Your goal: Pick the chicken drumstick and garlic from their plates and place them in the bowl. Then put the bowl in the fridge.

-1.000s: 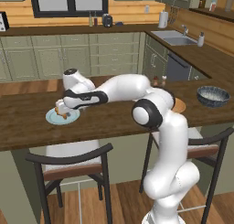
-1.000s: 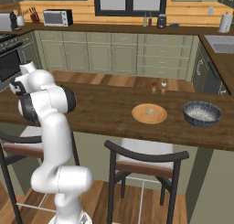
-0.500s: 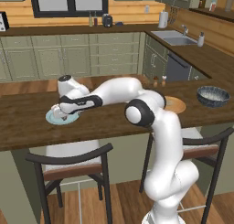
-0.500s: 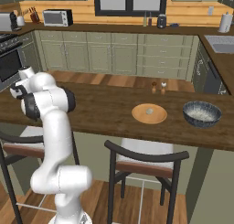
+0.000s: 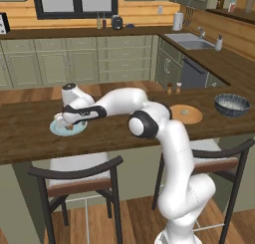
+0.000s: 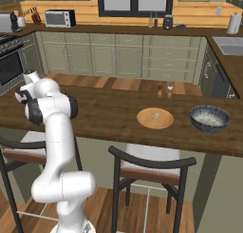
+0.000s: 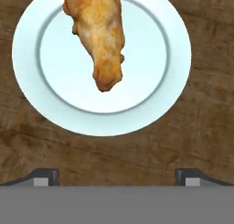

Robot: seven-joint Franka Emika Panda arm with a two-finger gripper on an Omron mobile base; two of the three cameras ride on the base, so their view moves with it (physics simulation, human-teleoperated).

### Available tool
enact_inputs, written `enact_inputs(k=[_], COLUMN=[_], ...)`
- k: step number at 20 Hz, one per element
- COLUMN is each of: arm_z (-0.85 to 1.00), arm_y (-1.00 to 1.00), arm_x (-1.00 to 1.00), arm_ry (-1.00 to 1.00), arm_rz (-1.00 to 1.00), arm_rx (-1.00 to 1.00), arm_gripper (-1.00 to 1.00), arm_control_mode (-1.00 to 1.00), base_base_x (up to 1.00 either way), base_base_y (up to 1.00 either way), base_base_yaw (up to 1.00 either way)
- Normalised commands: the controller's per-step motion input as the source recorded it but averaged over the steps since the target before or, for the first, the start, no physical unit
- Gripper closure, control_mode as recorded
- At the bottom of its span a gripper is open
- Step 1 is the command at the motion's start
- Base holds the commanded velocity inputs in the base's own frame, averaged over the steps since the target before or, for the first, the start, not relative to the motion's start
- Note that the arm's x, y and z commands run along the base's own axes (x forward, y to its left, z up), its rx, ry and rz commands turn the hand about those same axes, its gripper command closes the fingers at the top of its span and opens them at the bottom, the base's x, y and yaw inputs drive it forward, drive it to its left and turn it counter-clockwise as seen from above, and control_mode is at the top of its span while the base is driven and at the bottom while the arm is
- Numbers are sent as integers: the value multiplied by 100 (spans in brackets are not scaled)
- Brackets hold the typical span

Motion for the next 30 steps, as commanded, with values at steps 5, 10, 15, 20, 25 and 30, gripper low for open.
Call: enact_inputs(k=[5,10,15,20,25,30], arm_z=[-8,-25,-18,-8,-19,-19], arm_y=[12,17,16,1,3,4], arm_x=[49,17,16,37,23,17], arm_ry=[2,4,2,0,0,0], arm_rz=[0,0,0,0,0,0], arm_rx=[0,0,0,0,0,0], arm_gripper=[-100,-100,-100,-100,-100,-100], arm_control_mode=[-100,-100,-100,-100,-100,-100], base_base_x=[0,0,0,0,0,0], base_base_y=[0,0,0,0,0,0], base_base_yaw=[0,0,0,0,0,0])
